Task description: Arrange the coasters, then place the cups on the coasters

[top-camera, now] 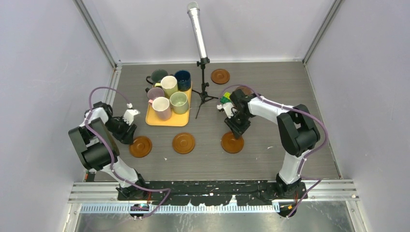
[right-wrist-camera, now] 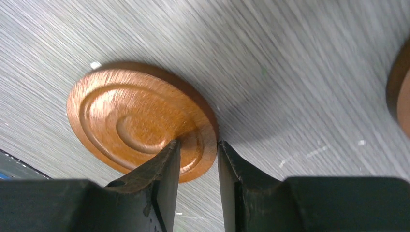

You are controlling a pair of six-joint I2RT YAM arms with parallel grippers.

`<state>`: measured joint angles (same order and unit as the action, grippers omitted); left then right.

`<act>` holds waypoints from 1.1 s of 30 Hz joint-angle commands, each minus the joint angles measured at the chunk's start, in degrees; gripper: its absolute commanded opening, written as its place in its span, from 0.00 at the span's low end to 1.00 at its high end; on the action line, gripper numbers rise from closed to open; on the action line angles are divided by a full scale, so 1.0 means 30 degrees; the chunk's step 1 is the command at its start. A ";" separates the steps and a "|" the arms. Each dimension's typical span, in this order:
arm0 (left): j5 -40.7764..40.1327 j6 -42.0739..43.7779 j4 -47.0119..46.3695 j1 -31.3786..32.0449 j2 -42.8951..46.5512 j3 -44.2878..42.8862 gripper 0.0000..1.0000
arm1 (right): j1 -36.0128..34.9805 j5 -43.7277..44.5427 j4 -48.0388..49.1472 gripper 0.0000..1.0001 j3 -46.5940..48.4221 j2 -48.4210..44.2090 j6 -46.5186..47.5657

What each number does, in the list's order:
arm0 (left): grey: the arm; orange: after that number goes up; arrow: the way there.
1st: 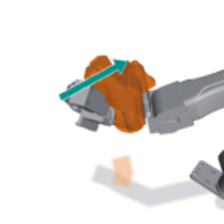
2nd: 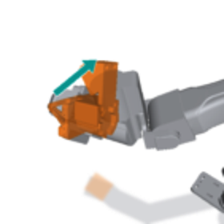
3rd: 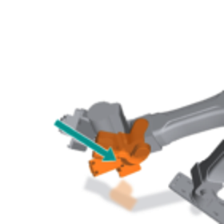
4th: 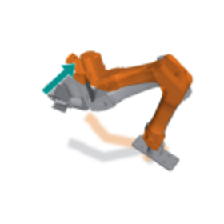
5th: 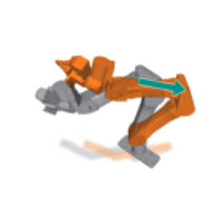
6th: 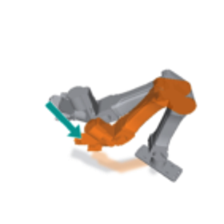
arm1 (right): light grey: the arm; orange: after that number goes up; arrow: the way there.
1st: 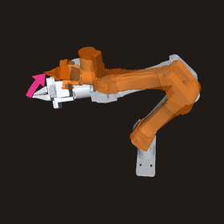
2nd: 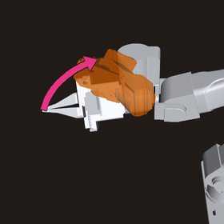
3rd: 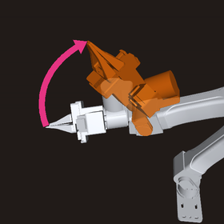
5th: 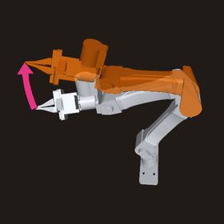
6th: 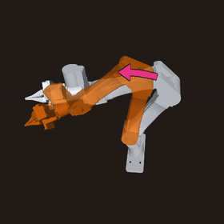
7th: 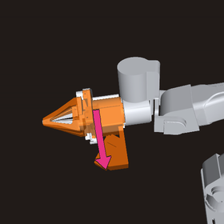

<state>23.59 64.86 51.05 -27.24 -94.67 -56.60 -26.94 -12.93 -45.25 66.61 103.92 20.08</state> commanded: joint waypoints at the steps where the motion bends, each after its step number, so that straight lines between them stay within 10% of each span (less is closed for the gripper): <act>1: 0.0882 0.1177 0.1272 -0.0933 0.0006 -0.1419 0.54 | -0.1659 0.0266 0.1407 0.37 0.0835 0.1976 -0.1315; 10: 0.2224 0.1508 0.2794 0.0195 0.3902 -0.0054 0.77 | -0.3712 0.0295 0.1758 0.34 0.3170 0.3657 -0.2750; 24: -0.0428 -0.6436 -0.1741 1.5343 0.7638 0.2119 0.95 | -0.1058 -0.1437 -0.0231 0.61 0.0813 -0.2773 -0.1503; 33: -0.2566 -0.8628 -0.4465 2.0773 0.4091 0.1194 0.91 | -0.0386 -0.1444 0.0134 0.51 -0.1472 -0.2630 -0.1977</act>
<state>18.98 43.35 42.52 32.05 -78.78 -50.54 -28.27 -15.70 -45.32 63.07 95.04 14.70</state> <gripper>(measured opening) 0.934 0.521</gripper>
